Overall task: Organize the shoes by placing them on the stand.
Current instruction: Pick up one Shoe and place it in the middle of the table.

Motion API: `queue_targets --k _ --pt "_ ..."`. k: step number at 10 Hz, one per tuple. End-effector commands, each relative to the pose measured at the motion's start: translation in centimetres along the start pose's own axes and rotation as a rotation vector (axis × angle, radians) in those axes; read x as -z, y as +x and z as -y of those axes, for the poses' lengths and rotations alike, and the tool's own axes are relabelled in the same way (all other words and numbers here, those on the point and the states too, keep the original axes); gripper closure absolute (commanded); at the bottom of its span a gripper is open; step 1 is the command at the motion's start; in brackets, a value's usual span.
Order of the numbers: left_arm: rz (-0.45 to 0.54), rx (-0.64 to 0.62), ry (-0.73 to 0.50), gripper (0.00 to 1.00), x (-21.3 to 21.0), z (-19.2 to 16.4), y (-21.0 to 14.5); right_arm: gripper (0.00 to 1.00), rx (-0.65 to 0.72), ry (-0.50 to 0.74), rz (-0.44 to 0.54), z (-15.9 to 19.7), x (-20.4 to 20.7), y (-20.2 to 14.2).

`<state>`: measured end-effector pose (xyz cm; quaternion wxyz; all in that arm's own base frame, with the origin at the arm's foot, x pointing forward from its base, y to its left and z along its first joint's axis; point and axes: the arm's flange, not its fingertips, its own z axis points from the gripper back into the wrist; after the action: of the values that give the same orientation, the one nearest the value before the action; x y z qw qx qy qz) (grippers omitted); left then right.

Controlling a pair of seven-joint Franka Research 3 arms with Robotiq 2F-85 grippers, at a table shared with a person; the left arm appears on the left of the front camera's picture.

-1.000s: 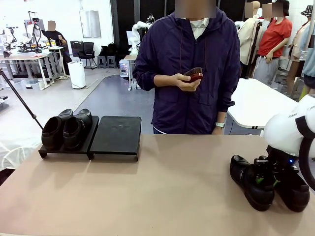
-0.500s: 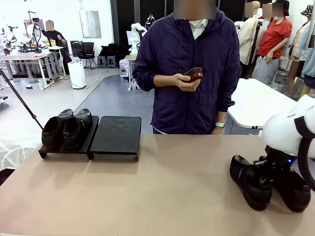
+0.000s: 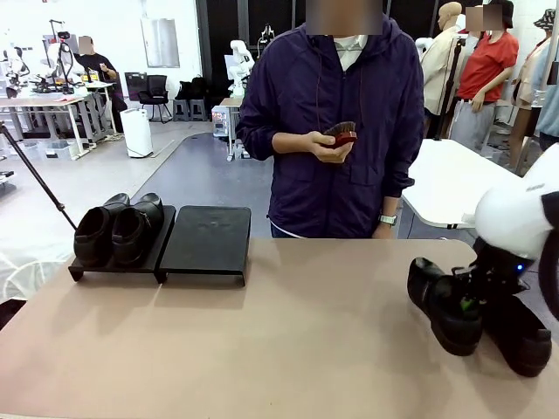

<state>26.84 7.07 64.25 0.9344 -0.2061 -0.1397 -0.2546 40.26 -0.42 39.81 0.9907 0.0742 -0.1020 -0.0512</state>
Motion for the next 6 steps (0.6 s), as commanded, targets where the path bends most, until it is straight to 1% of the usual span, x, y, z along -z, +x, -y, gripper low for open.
queue_targets --k 1,2,3,4,5,6 --pt "-0.008 0.004 0.001 0.0 -0.1 0.1 -0.2 1.0 0.019 0.042 0.046 -2.5 -6.3 -2.8" --pt "-0.008 0.004 0.001 0.0 -0.1 0.1 -0.2 1.0 -0.003 0.083 0.001 -5.0 -8.4 -4.6" --pt "-0.008 0.004 0.001 0.0 -0.1 0.1 -0.2 1.0 -0.07 0.107 -0.007 -7.7 -9.1 -6.0" --pt "-0.008 0.004 0.001 0.0 -0.1 0.1 -0.2 1.0 -0.133 0.142 0.001 -10.9 -9.2 -7.3" --pt "-0.008 0.004 0.001 0.0 -0.1 0.1 -0.2 1.0 -0.176 0.157 -0.019 -14.5 -8.7 -8.6" --pt "-0.008 0.004 0.001 0.0 -0.1 0.1 -0.2 1.0 -0.177 0.188 -0.07 -17.8 -7.9 -9.9"
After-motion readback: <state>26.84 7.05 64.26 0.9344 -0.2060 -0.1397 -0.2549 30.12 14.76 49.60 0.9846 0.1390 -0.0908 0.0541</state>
